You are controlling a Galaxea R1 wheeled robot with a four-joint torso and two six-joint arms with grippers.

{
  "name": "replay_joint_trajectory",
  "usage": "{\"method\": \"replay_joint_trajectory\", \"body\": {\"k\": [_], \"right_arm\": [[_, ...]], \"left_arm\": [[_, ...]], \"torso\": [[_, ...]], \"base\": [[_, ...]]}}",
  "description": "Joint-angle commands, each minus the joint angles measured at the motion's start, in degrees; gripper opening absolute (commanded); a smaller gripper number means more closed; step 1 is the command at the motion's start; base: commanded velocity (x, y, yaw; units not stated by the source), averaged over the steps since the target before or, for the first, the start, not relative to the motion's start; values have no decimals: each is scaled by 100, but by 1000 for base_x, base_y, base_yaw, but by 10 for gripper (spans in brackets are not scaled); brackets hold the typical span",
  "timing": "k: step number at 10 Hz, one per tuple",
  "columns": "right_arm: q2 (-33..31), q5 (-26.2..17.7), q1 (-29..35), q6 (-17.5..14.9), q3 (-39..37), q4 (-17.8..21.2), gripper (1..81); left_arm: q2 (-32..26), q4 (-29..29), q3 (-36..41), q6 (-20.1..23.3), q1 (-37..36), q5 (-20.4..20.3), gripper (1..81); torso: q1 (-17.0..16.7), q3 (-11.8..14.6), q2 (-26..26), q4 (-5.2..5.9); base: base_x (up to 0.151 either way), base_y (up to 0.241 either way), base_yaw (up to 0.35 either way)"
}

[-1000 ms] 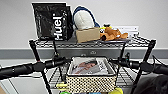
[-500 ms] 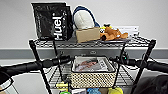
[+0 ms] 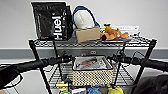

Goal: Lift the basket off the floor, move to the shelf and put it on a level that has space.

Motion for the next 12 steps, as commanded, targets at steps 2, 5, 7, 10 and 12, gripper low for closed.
{"method": "replay_joint_trajectory", "body": {"k": [2,5,7,10,12], "right_arm": [[691,-195,1374,-31,-1049,-130,10],[1020,-276,1286,-39,-1511,-147,10],[984,-276,1198,-31,-1475,-138,10],[879,-267,1005,-4,-1300,-138,10],[800,-267,908,-4,-1194,-138,10]], "left_arm": [[463,135,-772,69,-1533,-92,10],[756,152,-1119,69,-1577,164,10],[747,153,-1181,69,-1516,182,10],[624,153,-1137,78,-1270,279,10],[597,153,-1128,122,-1103,279,10]], "torso": [[0,-2,0,0],[2,-2,0,0],[5,-2,2,0],[5,-5,2,0],[6,-5,2,0]], "base": [[0,0,0],[0,0,0],[0,0,0],[0,0,0],[0,0,0]]}}
